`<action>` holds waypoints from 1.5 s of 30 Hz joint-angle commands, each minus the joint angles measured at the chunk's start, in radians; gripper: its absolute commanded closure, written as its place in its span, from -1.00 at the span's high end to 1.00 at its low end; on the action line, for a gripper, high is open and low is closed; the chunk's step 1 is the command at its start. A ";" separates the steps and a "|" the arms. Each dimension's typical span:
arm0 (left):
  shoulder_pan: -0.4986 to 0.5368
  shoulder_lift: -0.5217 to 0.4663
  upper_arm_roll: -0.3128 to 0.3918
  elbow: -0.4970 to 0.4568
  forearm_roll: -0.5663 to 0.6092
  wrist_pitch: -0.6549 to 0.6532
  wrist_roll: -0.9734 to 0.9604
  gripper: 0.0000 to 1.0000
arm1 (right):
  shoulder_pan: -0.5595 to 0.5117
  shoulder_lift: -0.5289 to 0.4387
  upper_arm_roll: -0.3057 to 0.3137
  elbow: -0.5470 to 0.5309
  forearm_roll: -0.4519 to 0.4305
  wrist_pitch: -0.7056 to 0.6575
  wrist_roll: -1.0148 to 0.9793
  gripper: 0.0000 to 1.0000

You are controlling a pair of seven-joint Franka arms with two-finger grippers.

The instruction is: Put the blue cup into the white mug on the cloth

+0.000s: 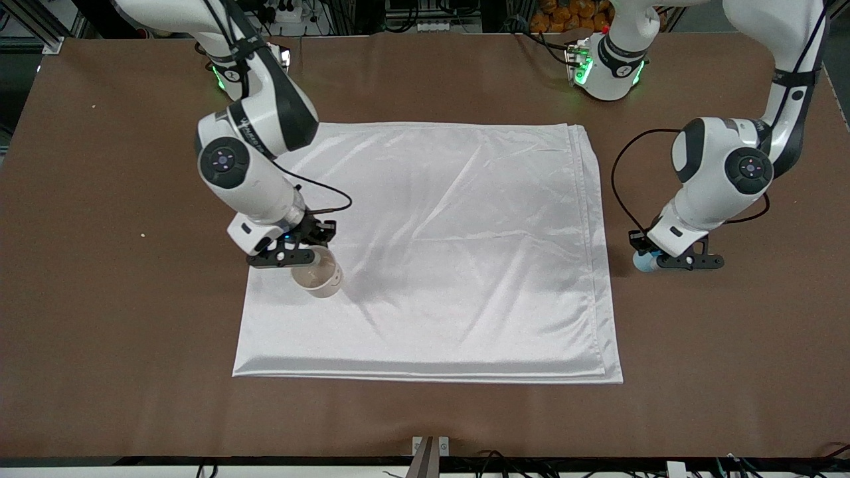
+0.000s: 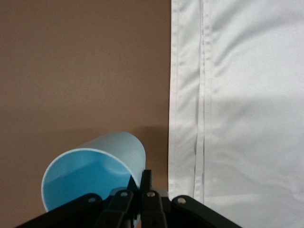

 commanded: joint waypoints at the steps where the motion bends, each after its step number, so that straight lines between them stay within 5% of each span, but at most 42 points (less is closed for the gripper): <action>1: 0.009 -0.023 -0.001 0.111 0.024 -0.153 0.011 -1.00 | 0.078 0.074 -0.008 0.092 0.015 -0.008 0.107 -1.00; 18: 0.001 -0.066 -0.014 0.339 0.029 -0.487 0.011 -1.00 | 0.279 0.261 -0.014 0.232 -0.011 0.076 0.401 -1.00; 39: -0.008 -0.052 -0.014 0.372 0.029 -0.495 0.011 -1.00 | 0.336 0.380 -0.016 0.312 -0.064 0.101 0.500 -1.00; 40: -0.008 -0.052 -0.014 0.375 0.029 -0.497 0.010 -1.00 | 0.334 0.382 -0.016 0.312 -0.064 0.107 0.500 -0.78; 43: -0.008 -0.050 -0.020 0.379 0.029 -0.495 0.008 -1.00 | 0.332 0.383 -0.016 0.312 -0.063 0.110 0.500 0.65; 44: -0.008 -0.050 -0.021 0.379 0.029 -0.495 0.008 -1.00 | 0.332 0.382 -0.016 0.312 -0.064 0.110 0.497 1.00; 45: -0.008 -0.050 -0.021 0.379 0.029 -0.495 0.008 -1.00 | 0.332 0.380 -0.016 0.312 -0.064 0.108 0.496 1.00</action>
